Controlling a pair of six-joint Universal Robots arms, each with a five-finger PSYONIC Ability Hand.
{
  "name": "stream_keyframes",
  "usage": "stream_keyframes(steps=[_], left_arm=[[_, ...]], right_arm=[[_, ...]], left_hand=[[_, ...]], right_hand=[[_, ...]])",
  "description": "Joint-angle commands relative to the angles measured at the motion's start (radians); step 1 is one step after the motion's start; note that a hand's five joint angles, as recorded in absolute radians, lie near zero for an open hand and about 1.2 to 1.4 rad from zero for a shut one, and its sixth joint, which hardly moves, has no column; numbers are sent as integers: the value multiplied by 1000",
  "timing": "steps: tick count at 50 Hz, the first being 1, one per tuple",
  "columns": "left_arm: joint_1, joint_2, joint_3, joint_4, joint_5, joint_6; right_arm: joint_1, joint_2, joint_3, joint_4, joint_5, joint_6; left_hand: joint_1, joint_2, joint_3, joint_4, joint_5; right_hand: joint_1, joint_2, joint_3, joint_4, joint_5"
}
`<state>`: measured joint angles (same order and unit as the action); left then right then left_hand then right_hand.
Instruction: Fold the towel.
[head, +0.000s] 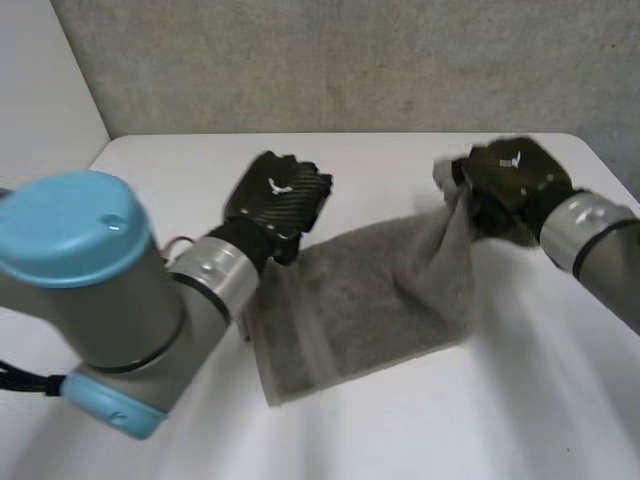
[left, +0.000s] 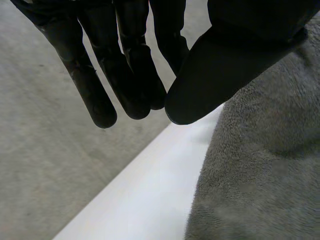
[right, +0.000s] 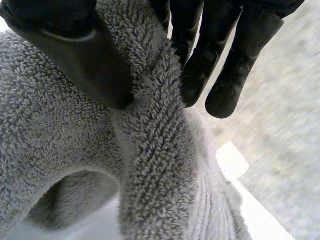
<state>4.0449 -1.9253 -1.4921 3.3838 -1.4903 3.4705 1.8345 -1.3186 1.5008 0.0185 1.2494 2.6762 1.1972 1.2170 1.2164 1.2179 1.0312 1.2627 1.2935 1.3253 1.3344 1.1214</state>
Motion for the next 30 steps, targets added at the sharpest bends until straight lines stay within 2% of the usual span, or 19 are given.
stream_keyframes(steps=[1,4,6,7,8,9,11,15,18,19,20,21,22,23,24,25,30], left_arm=[[-14,-96,3,-3,-1,7],[-14,-116,-36,-6,-1,7],[-11,-115,-82,-4,-1,7],[-11,-115,-82,-4,-1,7],[-6,-106,-103,-6,-2,7],[-6,-106,-103,-6,-2,7],[2,-84,-143,-11,-16,7],[3,-41,-182,-11,-51,6],[3,2,-217,-14,-76,4],[3,21,-237,-17,-77,6],[3,22,-237,-17,-77,6],[3,37,-256,-20,-77,6],[3,45,-275,-26,-77,6],[3,45,-275,-26,-77,6],[2,46,-289,-32,-77,6],[0,45,-300,-40,-77,6],[-6,28,-313,-67,-77,1]], right_arm=[[-3,35,102,49,-12,-136],[-6,70,127,49,1,-200],[-24,93,131,41,8,-239],[-24,93,131,41,8,-239],[-46,99,127,40,8,-248],[-69,110,118,40,7,-248],[-89,119,107,38,5,-248],[-104,141,73,29,16,-243],[-115,170,44,-25,67,-237],[-124,185,32,-61,108,-239],[-124,185,32,-61,108,-239],[-129,200,23,-90,149,-239],[-129,217,15,-109,180,-240],[-129,217,15,-109,180,-240],[-129,229,9,-115,202,-236],[-129,236,9,-114,211,-233],[-126,216,35,-112,209,-202]], left_hand=[[199,179,180,178,190],[135,115,116,114,126],[-350,-370,-369,-370,-358],[-352,-372,-372,-373,-361],[-620,-640,-639,-641,-628],[-623,-642,-642,-643,-631],[-827,-847,-847,-848,-836],[-928,-948,-947,-949,-936],[-954,-974,-973,-975,-963],[-954,-974,-973,-975,-963],[-954,-974,-973,-975,-963],[-949,-968,-968,-969,-957],[-940,-960,-959,-960,-948],[-940,-959,-959,-960,-948],[-931,-951,-950,-952,-940],[-905,-924,-924,-925,-913],[-819,-839,-839,-840,-828]], right_hand=[[134,103,71,62,100],[134,103,71,62,100],[134,103,71,62,100],[134,103,71,62,100],[134,103,71,62,100],[134,103,71,62,100],[134,103,71,62,100],[134,103,71,62,100],[134,103,71,62,100],[134,103,71,62,100],[134,103,71,62,100],[-130,-161,-193,-202,-163],[-615,-646,-678,-687,-648],[-620,-651,-682,-692,-653],[-980,-1011,-1043,-1052,-1014],[-1088,-1119,-1151,-1160,-1121],[-1088,-1119,-1151,-1160,-1121]])
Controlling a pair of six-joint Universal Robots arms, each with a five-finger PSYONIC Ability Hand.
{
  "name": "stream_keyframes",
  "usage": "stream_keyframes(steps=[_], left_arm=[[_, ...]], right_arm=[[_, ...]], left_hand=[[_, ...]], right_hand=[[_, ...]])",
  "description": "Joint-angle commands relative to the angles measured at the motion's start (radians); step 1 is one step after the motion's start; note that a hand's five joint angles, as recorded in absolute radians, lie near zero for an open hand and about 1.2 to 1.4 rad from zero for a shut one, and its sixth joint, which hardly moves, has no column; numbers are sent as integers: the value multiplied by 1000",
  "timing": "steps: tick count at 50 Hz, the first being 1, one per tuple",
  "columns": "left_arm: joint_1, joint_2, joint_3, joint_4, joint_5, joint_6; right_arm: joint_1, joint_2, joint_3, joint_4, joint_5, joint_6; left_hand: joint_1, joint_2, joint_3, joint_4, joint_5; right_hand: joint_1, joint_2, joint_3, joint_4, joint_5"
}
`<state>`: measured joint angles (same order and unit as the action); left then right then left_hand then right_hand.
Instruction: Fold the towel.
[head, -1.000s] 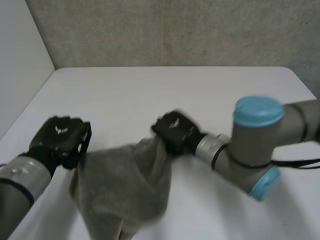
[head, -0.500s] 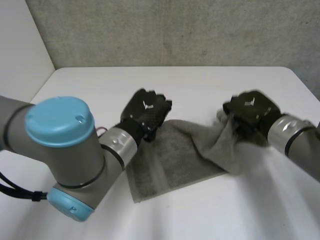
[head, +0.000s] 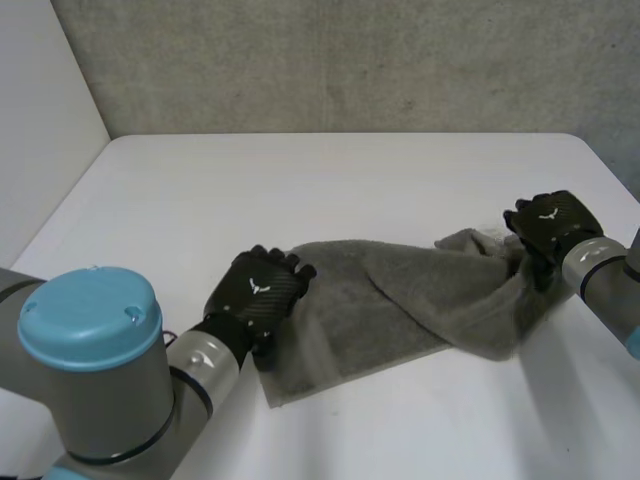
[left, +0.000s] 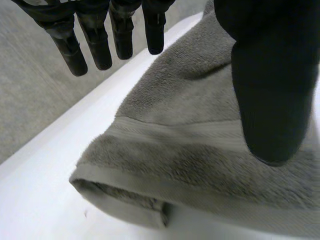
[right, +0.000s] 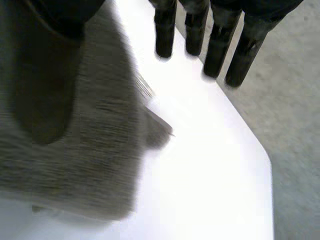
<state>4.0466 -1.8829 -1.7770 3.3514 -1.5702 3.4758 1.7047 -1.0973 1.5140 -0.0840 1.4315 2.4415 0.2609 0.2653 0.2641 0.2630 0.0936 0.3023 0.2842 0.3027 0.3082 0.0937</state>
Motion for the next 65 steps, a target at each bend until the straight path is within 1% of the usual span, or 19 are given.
stream_keyframes(steps=[1,6,9,11,12,14,20,25,35,45,50,55,61,65], left_arm=[[-8,-15,-28,-35,2,-4],[-8,-36,-27,-56,2,-7],[-9,-42,-27,-56,2,-7],[-8,-45,-27,-56,4,-9],[-8,-45,-27,-56,4,-9],[-8,-56,-27,-56,5,-9],[-9,-71,-27,-55,10,-7],[-9,-94,-24,-52,19,-11],[-11,-117,-2,-50,21,-38],[-11,-153,25,-49,21,-41],[-11,-170,41,-49,22,-44],[-11,-183,57,-49,22,-44],[-11,-193,65,-49,22,-43],[-11,-194,65,-47,22,-44]], right_arm=[[4,-6,22,-10,27,33],[-8,-96,104,-25,12,65],[-14,-115,130,-26,-2,65],[-58,-144,188,-25,-43,65],[-59,-144,189,-25,-43,65],[-91,-173,241,-26,-92,65],[-128,-200,310,-34,-140,65],[-171,-203,362,-82,-181,65],[-171,-203,365,-85,-184,65],[-171,-202,374,-102,-183,65],[-174,-203,380,-109,-183,65],[-175,-202,382,-112,-183,65],[-181,-202,384,-112,-184,65],[-186,-202,382,-112,-184,63]], left_hand=[[117,113,114,115,110],[152,148,149,150,145],[179,174,176,177,171],[211,206,208,209,204],[211,207,208,209,204],[272,268,269,270,265],[290,286,287,288,283],[287,283,284,285,280],[287,283,284,285,280],[296,292,293,294,289],[416,412,413,414,409],[475,471,472,473,468],[496,491,493,494,489],[586,582,583,584,579]], right_hand=[[-128,-110,-128,-134,-94],[-128,-110,-128,-134,-94],[-128,-110,-128,-134,-94],[-128,-110,-128,-134,-94],[-128,-110,-128,-134,-94],[-128,-110,-128,-134,-94],[-128,-110,-128,-134,-94],[-128,-110,-128,-134,-94],[-128,-110,-128,-134,-94],[-128,-110,-128,-134,-94],[-128,-110,-128,-134,-94],[-128,-110,-128,-134,-94],[-128,-110,-128,-134,-94],[-128,-110,-128,-134,-94]])
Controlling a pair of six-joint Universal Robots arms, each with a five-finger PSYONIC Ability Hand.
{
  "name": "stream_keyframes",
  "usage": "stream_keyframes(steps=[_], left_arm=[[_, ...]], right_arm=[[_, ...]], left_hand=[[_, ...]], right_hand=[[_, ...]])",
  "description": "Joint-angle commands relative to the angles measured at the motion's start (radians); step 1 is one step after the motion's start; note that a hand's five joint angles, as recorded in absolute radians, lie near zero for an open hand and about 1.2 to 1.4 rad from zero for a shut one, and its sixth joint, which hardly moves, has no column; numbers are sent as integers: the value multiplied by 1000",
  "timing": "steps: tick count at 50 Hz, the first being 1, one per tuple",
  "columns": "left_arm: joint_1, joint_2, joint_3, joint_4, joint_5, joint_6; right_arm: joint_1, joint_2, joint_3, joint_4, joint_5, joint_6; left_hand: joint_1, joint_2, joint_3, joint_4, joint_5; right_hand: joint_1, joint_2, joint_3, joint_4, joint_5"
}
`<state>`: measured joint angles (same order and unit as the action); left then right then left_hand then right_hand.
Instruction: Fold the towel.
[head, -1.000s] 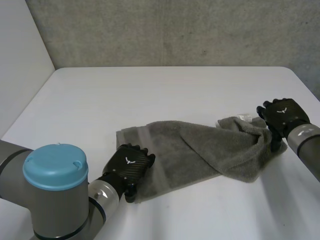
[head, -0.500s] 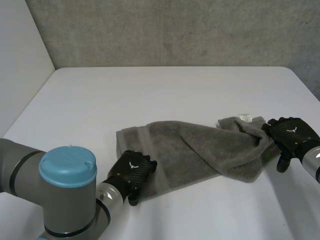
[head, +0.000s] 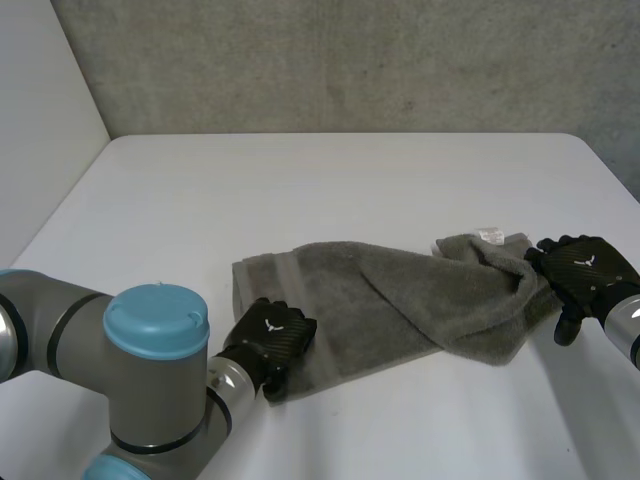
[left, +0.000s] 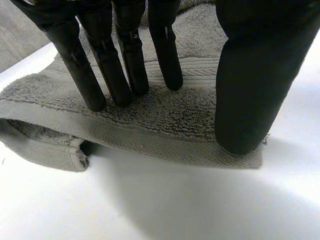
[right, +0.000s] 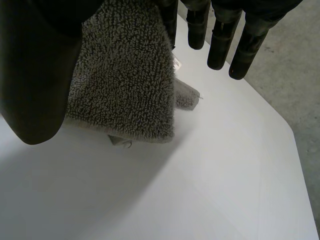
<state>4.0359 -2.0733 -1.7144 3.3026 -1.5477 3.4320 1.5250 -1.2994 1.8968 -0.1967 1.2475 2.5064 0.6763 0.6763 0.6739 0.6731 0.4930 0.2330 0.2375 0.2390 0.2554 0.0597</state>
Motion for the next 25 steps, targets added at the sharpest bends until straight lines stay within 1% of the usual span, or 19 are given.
stream_keyframes(steps=[1,4,6,7,9,12,14,15,17,19,25], left_arm=[[0,-7,4,2,0,0],[0,-11,4,2,0,1],[0,-17,6,2,0,0],[0,-18,6,2,0,0],[-2,-22,9,2,0,0],[-2,-22,12,2,-2,0],[0,-16,15,3,-2,-2],[0,-16,15,3,-2,-2],[0,-5,21,3,-2,-5],[0,-1,21,3,-3,-5],[2,19,21,5,-5,-7]], right_arm=[[-6,0,-1,0,0,-1],[-6,0,-1,0,0,-3],[-6,0,1,-1,0,-3],[-6,0,1,-1,0,-3],[-8,0,1,-1,0,-3],[-8,0,2,-1,0,-3],[-8,0,2,-1,0,-4],[-8,0,2,-1,0,-4],[-8,0,2,-1,0,-6],[-6,0,2,-1,0,-6],[-8,0,4,-1,0,-6]], left_hand=[[183,183,185,186,192],[189,189,191,192,198],[262,262,264,265,271],[262,262,265,266,271],[379,379,382,383,388],[406,406,409,409,415],[523,523,525,526,532],[524,524,526,527,532],[681,681,684,685,690],[720,720,722,723,728],[720,720,722,723,729]], right_hand=[[-58,-63,-64,-81,-60],[-58,-63,-64,-81,-60],[-58,-63,-64,-81,-60],[-58,-63,-64,-81,-60],[-58,-63,-64,-81,-60],[-58,-63,-64,-81,-60],[-58,-63,-64,-81,-60],[-58,-63,-64,-81,-60],[-58,-63,-64,-81,-60],[-58,-63,-64,-81,-60],[-58,-63,-64,-81,-60]])
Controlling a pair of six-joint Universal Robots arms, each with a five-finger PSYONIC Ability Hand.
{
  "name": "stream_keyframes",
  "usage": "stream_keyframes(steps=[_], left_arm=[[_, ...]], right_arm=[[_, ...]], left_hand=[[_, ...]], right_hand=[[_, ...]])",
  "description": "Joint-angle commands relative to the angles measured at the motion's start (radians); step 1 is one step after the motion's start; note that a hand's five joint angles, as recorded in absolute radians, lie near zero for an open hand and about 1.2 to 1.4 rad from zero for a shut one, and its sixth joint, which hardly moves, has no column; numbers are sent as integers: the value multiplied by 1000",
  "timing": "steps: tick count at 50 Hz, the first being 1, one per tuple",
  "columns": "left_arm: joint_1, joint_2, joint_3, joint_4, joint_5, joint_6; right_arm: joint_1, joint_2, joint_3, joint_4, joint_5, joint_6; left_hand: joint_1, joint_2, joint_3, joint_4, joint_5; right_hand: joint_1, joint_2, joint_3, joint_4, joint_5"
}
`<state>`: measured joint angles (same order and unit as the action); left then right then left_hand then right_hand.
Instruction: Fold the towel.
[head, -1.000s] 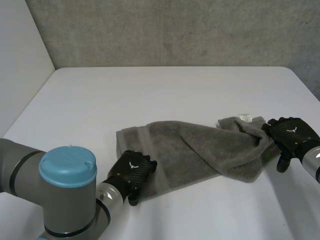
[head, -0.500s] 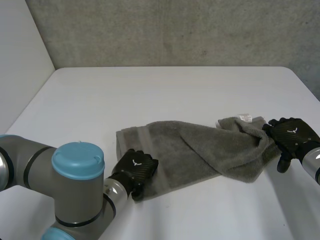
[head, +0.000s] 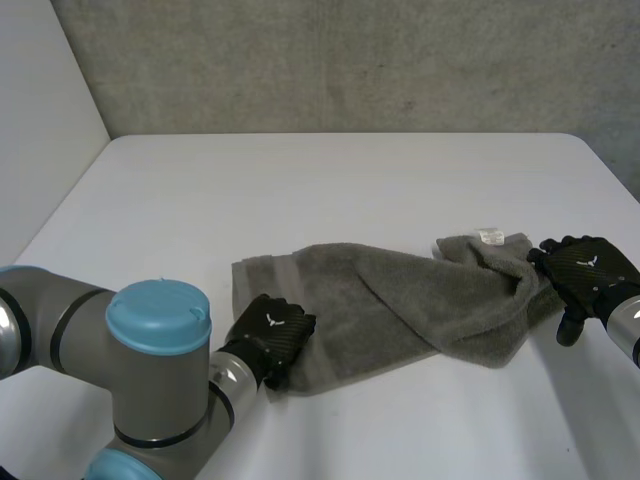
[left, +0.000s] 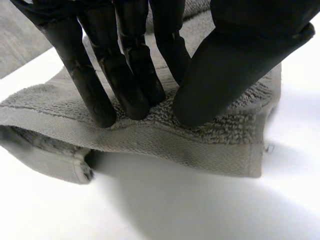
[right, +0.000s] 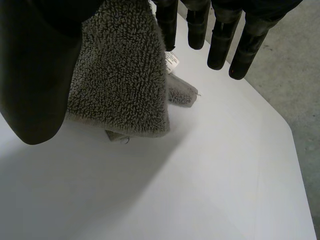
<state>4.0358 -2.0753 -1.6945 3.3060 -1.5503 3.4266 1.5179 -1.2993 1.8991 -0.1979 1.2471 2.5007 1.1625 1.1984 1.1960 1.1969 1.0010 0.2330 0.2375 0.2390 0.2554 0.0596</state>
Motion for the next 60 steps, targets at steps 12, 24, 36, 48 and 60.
stream_keyframes(steps=[12,24,36,48,60], left_arm=[[65,129,-16,1,-5,-1],[167,173,-7,191,-43,11],[232,-9,-1,353,15,20],[244,138,-115,256,148,75],[252,221,-175,132,151,148]], right_arm=[[1,-2,0,2,0,-2],[-5,-45,0,12,-3,6],[-4,-45,9,14,-5,4],[-5,-43,9,12,-6,0],[-4,-43,18,11,-8,-2]], left_hand=[[234,198,200,199,221],[234,198,200,199,221],[234,198,200,199,221],[-819,-855,-852,-853,-832],[-881,-917,-915,-916,-895]], right_hand=[[-58,-63,-64,-81,-60],[-58,-63,-64,-81,-60],[-58,-63,-64,-81,-60],[-58,-63,-64,-81,-60],[-58,-63,-64,-81,-60]])
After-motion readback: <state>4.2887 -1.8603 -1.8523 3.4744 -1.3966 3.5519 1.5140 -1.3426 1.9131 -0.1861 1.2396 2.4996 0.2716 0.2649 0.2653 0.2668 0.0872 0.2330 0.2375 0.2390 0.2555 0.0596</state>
